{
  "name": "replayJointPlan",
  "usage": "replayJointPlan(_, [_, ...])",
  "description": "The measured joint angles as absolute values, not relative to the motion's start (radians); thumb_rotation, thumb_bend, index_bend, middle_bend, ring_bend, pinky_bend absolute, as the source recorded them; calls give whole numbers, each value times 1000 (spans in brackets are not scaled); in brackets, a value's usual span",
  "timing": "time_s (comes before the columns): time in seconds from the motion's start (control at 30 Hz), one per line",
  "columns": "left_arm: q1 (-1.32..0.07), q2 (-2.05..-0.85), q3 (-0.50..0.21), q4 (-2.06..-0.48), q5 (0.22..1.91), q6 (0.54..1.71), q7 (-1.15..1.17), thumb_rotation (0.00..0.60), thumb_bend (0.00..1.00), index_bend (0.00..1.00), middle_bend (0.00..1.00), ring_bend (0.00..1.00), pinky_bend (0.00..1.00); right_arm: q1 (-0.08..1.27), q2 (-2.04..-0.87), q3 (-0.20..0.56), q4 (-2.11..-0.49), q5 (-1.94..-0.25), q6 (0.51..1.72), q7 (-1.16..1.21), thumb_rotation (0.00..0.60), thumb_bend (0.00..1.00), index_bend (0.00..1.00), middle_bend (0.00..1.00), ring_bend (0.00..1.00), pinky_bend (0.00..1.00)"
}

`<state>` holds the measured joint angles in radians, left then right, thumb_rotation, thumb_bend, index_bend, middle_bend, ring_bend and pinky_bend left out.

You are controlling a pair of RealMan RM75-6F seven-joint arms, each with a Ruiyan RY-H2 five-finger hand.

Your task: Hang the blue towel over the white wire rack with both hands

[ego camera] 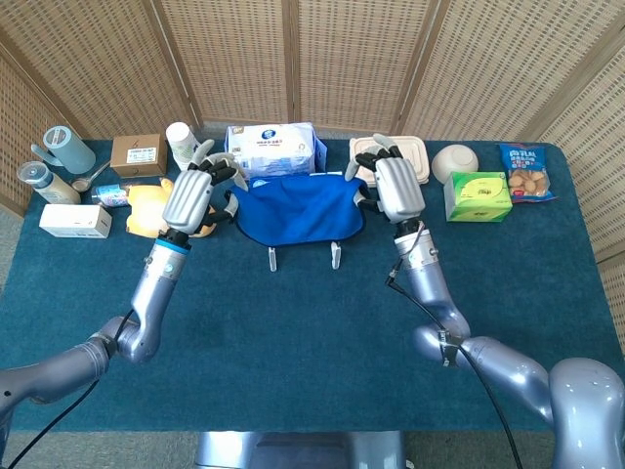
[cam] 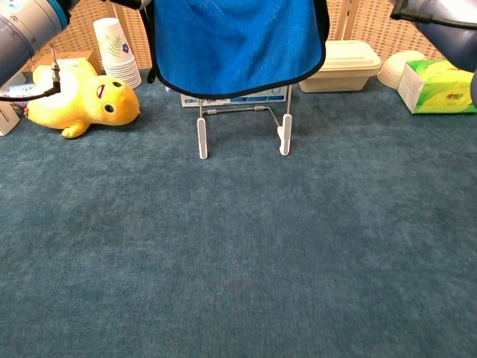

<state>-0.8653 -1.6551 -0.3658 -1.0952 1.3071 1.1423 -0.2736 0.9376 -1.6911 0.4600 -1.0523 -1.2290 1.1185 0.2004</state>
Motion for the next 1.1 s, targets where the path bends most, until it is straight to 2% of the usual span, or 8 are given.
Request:
replayJointPlan(0.43, [-878, -1687, -353, -1043, 1313, 1136, -305, 600, 618, 817, 427, 260, 13, 948, -1724, 447, -985, -1224, 1107, 222, 600, 453, 1000, 560, 361, 179])
replayJointPlan(1.1, [-862, -1681, -342, -1036, 1308, 1138, -319, 600, 616, 817, 427, 261, 13, 957, -1741, 442, -979, -1222, 1106, 214, 600, 454, 1000, 559, 360, 179])
